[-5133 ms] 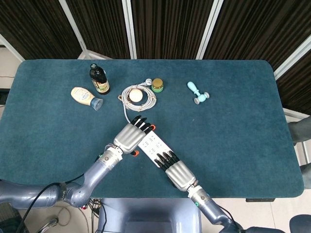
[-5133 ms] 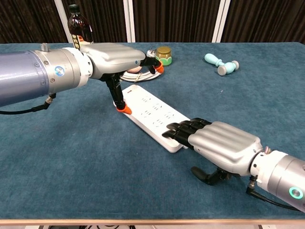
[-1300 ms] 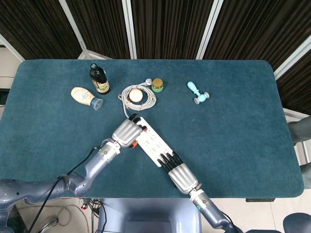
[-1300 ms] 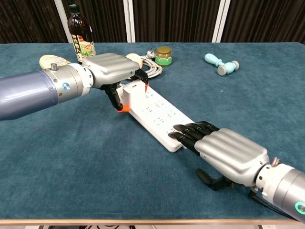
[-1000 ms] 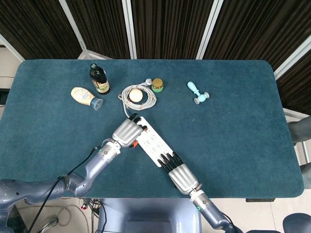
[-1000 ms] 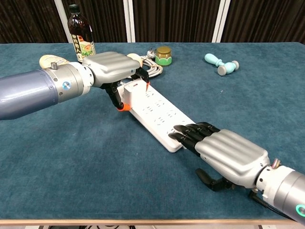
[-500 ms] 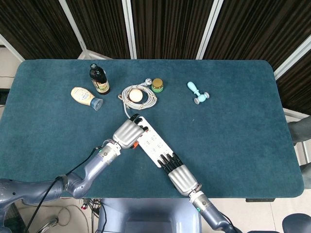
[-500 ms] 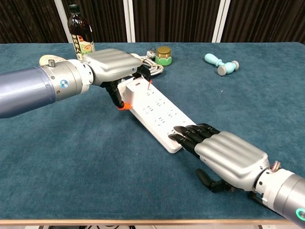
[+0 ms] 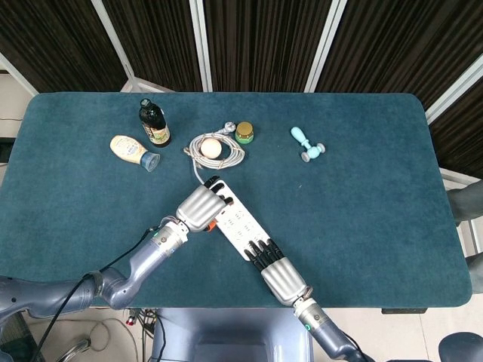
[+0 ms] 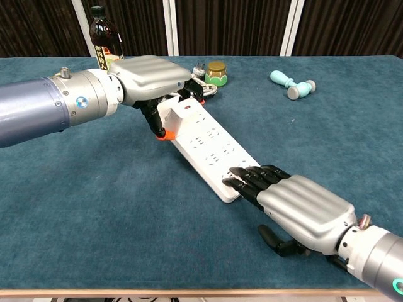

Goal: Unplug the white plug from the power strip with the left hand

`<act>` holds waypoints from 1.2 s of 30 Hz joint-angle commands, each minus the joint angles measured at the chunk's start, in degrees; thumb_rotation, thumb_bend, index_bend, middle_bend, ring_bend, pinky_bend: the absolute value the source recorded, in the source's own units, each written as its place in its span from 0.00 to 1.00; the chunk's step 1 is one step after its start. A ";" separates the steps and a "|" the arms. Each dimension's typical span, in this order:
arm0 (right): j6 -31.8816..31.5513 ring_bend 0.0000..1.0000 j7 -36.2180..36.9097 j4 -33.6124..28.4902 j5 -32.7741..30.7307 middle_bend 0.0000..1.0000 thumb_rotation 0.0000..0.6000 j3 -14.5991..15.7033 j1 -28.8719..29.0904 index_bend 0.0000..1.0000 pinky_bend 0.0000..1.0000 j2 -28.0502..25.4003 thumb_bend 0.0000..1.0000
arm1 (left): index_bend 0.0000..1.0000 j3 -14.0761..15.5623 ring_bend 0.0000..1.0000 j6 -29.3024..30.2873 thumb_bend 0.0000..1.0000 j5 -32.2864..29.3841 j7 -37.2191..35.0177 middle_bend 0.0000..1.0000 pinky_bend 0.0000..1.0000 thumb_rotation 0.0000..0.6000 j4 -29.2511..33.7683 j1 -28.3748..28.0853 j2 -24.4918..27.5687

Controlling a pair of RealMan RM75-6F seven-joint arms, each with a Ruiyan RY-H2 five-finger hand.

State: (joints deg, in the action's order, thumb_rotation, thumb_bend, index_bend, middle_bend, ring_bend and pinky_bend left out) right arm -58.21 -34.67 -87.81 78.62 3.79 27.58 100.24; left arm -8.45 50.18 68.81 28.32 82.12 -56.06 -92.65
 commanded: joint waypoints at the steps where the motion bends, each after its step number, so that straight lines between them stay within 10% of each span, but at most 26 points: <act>1: 0.05 0.02 -0.09 -0.02 0.03 0.02 1.00 0.07 -0.02 0.00 0.00 0.14 0.60 | 0.55 0.10 0.21 -0.14 0.48 0.12 0.23 0.57 0.13 1.00 0.39 -0.13 0.27; 24: -0.92 0.02 -1.06 -1.19 0.84 0.02 1.00 -0.12 -0.27 0.00 0.00 0.32 0.60 | 0.55 -4.01 0.21 2.48 0.48 -1.05 -0.78 0.57 0.13 1.00 3.15 -0.85 2.56; 36: -9.15 0.00 0.73 -5.87 5.29 0.01 1.00 -5.69 -0.47 0.00 0.00 -4.33 0.60 | 0.52 -2.06 0.21 5.63 0.48 -2.24 -0.60 0.54 0.13 1.00 4.74 2.72 6.14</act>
State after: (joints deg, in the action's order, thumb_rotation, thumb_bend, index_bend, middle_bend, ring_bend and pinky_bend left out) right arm -65.73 -34.61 -92.29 83.08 -0.53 27.34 97.44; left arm -10.99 55.28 66.78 27.78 86.58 -53.94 -86.99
